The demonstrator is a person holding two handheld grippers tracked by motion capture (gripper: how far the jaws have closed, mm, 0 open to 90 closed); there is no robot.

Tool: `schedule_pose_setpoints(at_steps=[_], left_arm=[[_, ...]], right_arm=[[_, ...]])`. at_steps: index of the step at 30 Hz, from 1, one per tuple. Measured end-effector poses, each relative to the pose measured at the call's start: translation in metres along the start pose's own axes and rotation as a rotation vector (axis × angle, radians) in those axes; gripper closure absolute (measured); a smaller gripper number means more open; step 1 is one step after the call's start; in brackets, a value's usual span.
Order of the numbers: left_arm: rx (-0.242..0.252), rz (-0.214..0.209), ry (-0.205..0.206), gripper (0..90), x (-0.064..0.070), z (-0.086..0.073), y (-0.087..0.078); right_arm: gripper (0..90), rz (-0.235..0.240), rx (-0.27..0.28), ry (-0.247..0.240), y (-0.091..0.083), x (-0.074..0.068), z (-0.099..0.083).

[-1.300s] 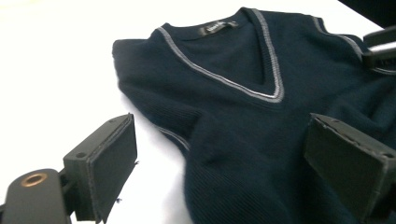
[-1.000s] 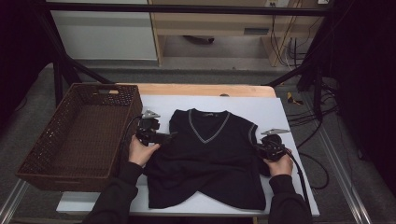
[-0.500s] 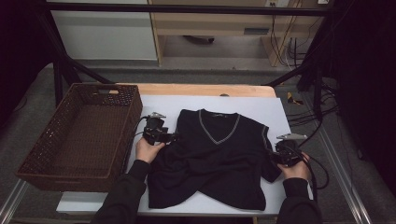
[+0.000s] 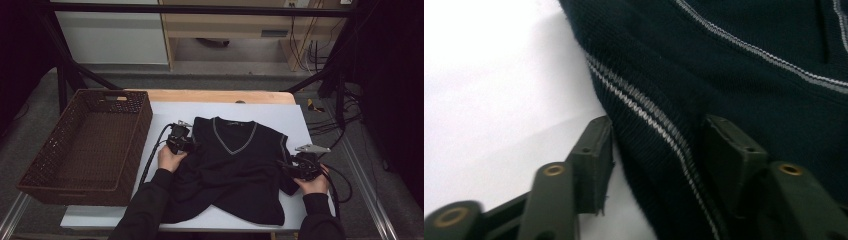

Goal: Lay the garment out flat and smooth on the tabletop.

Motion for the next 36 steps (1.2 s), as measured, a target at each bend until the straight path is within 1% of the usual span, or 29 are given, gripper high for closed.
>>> schedule_pose_setpoints(at_steps=[2,3,4,8,9,10,11,12,13,14,15,16,17,18,19,20,21,22,23,24,25,26,27,28,31,32,34,35,36], left_arm=[[-0.004,0.02,0.018,62.0,0.001,0.001,0.0],[-0.004,0.02,0.018,69.7,0.001,0.001,0.0],[-0.01,-0.03,0.006,74.9,0.001,0.001,0.001],[-0.004,-0.012,0.025,79.1,0.002,0.0,-0.005],[0.011,0.007,0.031,79.1,0.001,0.001,-0.011],[0.046,0.047,0.057,79.5,-0.001,0.002,-0.032],[0.046,0.047,0.057,79.5,-0.001,0.002,-0.032],[0.097,0.086,0.083,79.5,-0.005,0.004,-0.059],[0.097,0.086,0.083,79.4,-0.005,0.004,-0.059],[0.113,0.092,0.085,79.4,-0.007,0.005,-0.073],[0.133,0.116,0.094,79.4,-0.008,0.006,-0.086],[0.161,0.149,0.092,78.1,-0.009,0.007,-0.098],[0.171,0.157,0.08,78.1,-0.011,0.006,-0.104],[0.167,0.134,0.022,68.5,-0.016,0.004,-0.107],[0.167,0.134,0.022,60.0,-0.016,0.004,-0.107],[0.17,0.164,-0.006,53.0,-0.021,-0.001,-0.103],[0.17,0.164,-0.006,47.4,-0.021,-0.001,-0.103],[0.145,0.163,-0.031,40.5,-0.025,-0.008,-0.093],[0.145,0.163,-0.031,37.6,-0.025,-0.008,-0.093],[0.115,0.153,-0.048,35.5,-0.027,-0.016,-0.082],[0.115,0.153,-0.048,33.8,-0.027,-0.016,-0.082],[0.085,0.106,-0.068,32.9,-0.027,-0.027,-0.072],[0.085,0.106,-0.068,32.4,-0.027,-0.027,-0.072],[0.048,0.096,-0.07,31.7,-0.027,-0.037,-0.063],[-0.016,0.058,-0.083,31.7,-0.027,-0.049,-0.048],[-0.016,0.058,-0.083,31.8,-0.027,-0.049,-0.048],[-0.053,0.049,-0.087,32.3,-0.027,-0.054,-0.039],[-0.043,0.06,-0.077,33.7,-0.027,-0.055,-0.038],[-0.051,0.102,-0.051,42.3,-0.026,-0.056,-0.038]], right_arm=[[38.1,0.005,0.004,0.005,0.0,0.0,0.001],[38.1,0.005,0.004,0.005,0.0,0.0,0.001],[38.2,0.006,0.005,0.005,0.0,0.0,0.001],[38.7,0.0,0.002,-0.002,-0.001,0.0,0.0],[38.7,0.0,0.002,-0.002,-0.001,0.0,0.0],[38.8,-0.001,0.008,0.001,-0.002,0.0,0.0],[38.9,-0.002,0.013,-0.001,-0.002,0.0,0.0],[38.9,-0.002,0.017,-0.002,-0.003,0.001,0.001],[38.9,-0.002,0.017,-0.002,-0.003,0.001,0.001],[38.5,0.002,0.024,-0.003,-0.003,0.001,0.001],[38.5,0.002,0.024,-0.003,-0.003,0.001,0.001],[36.9,0.01,0.032,0.009,-0.005,0.001,0.002],[36.9,0.01,0.032,0.009,-0.005,0.001,0.002],[34.2,0.014,0.043,0.008,-0.006,0.001,0.004],[32.8,0.018,0.05,0.006,-0.006,0.001,0.005],[31.4,0.024,0.054,0.009,-0.006,0.0,0.006],[31.4,0.024,0.054,0.009,-0.006,0.0,0.006],[29.7,0.025,0.051,-0.002,-0.004,-0.001,0.007],[29.2,0.027,0.047,-0.004,-0.002,-0.002,0.007],[28.4,0.026,0.035,-0.01,0.0,-0.002,0.007],[28.2,0.022,0.025,-0.012,0.002,-0.002,0.007],[28.2,0.018,0.014,-0.015,0.004,-0.002,0.006],[28.2,0.018,0.014,-0.015,0.004,-0.002,0.006],[28.1,0.006,-0.012,-0.011,0.008,0.0,0.005],[29.1,-0.018,-0.049,-0.006,0.015,0.003,0.004],[29.1,-0.018,-0.049,-0.006,0.015,0.003,0.004],[30.7,-0.032,-0.07,-0.01,0.02,0.005,0.003],[32.0,-0.036,-0.081,-0.013,0.023,0.005,0.003],[33.8,-0.037,-0.105,-0.02,0.029,0.005,0.002]])
Point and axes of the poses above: each handheld gripper's, and its own axes: y roughly forward along the jaws, z roughly out of its top, x roughly to its right, the point moved 4 cm from there along y, roughly forward along the jaws, and after that the axes turned 12 degrees about -x, right-handed, at the moved point
